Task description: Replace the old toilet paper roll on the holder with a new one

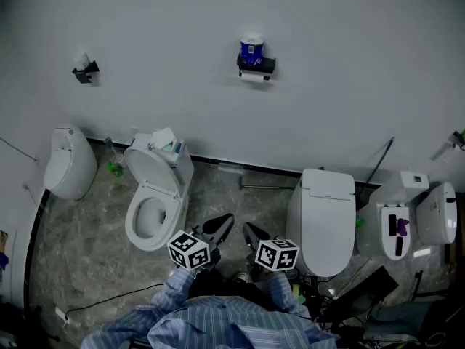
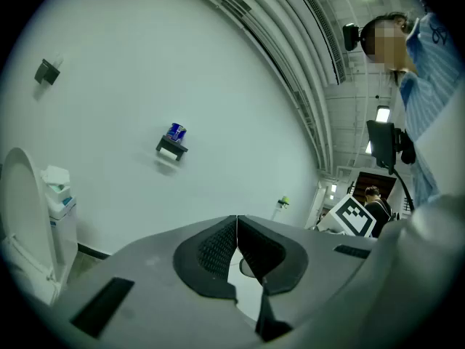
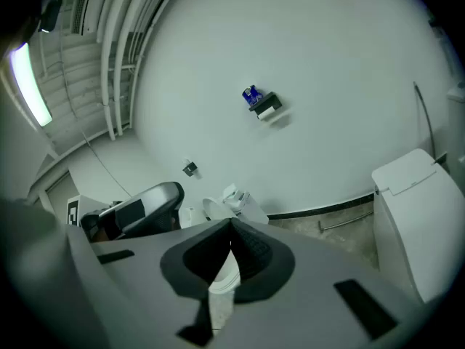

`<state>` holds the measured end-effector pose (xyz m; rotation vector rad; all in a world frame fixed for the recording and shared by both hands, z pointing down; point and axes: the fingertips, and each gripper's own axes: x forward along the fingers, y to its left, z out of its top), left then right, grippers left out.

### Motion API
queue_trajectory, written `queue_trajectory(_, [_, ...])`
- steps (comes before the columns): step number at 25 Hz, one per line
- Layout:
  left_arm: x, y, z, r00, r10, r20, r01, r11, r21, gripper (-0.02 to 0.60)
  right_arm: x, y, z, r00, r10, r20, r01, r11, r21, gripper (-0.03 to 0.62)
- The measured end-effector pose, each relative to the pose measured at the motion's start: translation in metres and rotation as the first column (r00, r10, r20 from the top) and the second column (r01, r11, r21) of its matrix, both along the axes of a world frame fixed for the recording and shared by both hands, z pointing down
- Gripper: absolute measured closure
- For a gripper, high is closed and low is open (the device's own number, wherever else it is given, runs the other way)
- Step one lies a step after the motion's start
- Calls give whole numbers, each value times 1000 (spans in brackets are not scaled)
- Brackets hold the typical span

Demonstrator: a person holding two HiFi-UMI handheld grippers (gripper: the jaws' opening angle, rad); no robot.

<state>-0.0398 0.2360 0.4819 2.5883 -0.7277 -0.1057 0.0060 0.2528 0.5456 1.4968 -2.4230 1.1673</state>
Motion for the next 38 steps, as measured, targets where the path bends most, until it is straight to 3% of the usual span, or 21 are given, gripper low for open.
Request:
queue_trajectory(6, [-14, -2, 10, 997, -22, 68, 20, 999, 34, 577, -12, -11, -17, 999, -1, -48, 3, 999, 49, 589])
queue_trajectory(10, [-35, -5, 7, 997, -33, 70, 30, 999, 46, 575, -24, -18, -25, 998, 36, -54, -32, 997, 70, 589])
queue_trajectory(16, [-70, -9, 7, 997, -63, 46, 61, 997, 38, 575, -52, -22, -37, 994, 74, 75, -82, 989, 119, 589])
queue_trajectory(19, [-80, -9, 7, 997, -62, 37, 61, 998, 34, 575, -62, -21, -41, 996, 64, 67, -74, 986, 147, 588])
queue_trajectory(26, [-79, -5, 11, 998, -45, 35, 44, 998, 36, 575, -57, -17, -37, 995, 93, 21, -95, 983, 159, 589])
queue_trajectory(34, [-75, 1, -6, 998, -55, 44, 46, 983, 180, 575, -50, -17, -56, 995, 97, -36, -83, 955, 286, 589])
queue_trajectory(38, [-68, 1, -7, 997, -62, 42, 53, 982, 182, 575, -44, -17, -60, 996, 79, -45, -61, 948, 313, 589])
